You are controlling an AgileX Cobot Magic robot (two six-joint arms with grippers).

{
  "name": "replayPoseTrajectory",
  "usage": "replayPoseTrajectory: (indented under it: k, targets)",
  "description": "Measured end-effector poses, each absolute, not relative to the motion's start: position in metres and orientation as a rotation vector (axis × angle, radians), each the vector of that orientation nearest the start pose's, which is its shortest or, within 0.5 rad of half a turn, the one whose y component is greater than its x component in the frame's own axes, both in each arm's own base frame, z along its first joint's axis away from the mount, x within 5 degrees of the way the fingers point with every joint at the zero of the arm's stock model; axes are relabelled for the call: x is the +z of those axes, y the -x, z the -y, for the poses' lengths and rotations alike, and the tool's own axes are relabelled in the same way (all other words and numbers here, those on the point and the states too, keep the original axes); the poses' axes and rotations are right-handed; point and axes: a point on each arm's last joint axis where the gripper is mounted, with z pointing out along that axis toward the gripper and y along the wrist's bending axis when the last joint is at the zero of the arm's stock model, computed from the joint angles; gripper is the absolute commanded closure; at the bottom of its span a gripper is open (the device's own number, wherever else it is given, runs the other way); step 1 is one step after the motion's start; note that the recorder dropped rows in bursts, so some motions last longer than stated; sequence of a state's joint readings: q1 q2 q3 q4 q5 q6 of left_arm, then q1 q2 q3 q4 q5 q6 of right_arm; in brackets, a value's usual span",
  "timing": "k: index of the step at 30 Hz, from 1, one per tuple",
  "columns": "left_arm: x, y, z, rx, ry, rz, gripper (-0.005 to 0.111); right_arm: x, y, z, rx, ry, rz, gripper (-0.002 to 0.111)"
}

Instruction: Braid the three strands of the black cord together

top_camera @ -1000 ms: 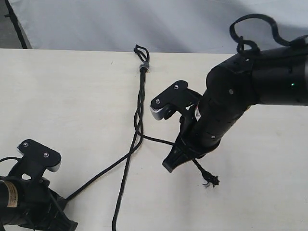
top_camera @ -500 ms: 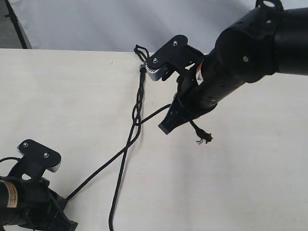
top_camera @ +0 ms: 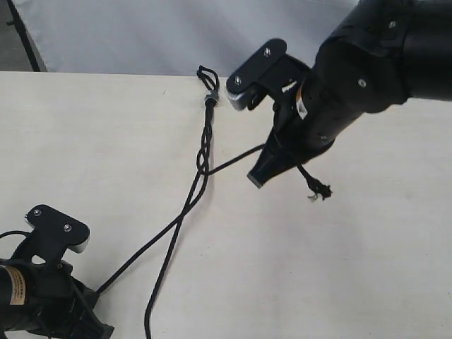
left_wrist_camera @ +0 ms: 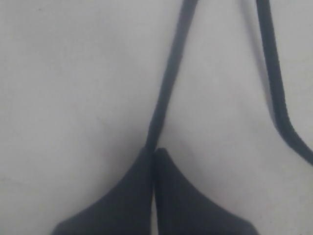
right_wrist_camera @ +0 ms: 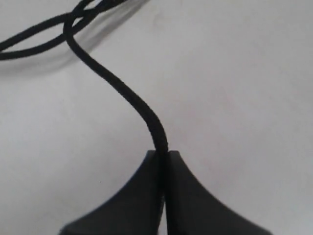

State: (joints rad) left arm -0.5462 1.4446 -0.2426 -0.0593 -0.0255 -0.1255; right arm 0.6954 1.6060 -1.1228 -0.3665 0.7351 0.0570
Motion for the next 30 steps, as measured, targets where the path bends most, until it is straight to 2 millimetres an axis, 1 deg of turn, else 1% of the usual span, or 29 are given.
replayPoseTrajectory:
  k: [5,11,17,21,22,24,28,29,30]
  targets:
    - [0.112,-0.150,0.091,-0.233,-0.481,-2.638,0.107,0.213,-0.251,-0.183,-0.160,1.105,-2.464,0.108]
    - [0.112,-0.150,0.091,-0.233,-0.481,-2.638,0.107,0.181,-0.235,-0.174,-0.122,1.114,-2.499,0.108]
    - [0.112,-0.150,0.091,-0.234,-0.481,-2.636,0.107,0.150,-0.231,-0.171,-0.135,1.088,-2.606,0.108]
    - [0.112,-0.150,0.091,-0.234,-0.481,-2.636,0.107,0.136,-0.232,-0.172,-0.146,1.071,-2.653,0.107]
    - [0.112,-0.150,0.091,-0.234,-0.481,-2.636,0.107,0.135,-0.232,-0.173,-0.143,1.059,-2.658,0.103]
    - [0.112,-0.150,0.091,-0.234,-0.481,-2.636,0.107,0.135,-0.232,-0.173,-0.139,1.033,-2.668,0.089]
    - [0.112,-0.150,0.091,-0.234,-0.481,-2.636,0.107,0.135,-0.232,-0.172,-0.147,1.014,-2.672,0.048]
    - [0.112,-0.150,0.091,-0.234,-0.481,-2.636,0.107,0.135,-0.233,-0.172,-0.147,1.009,-2.673,0.041]
    - [0.112,-0.150,0.091,-0.234,-0.481,-2.636,0.107,0.135,-0.233,-0.172,-0.147,1.007,-2.673,0.038]
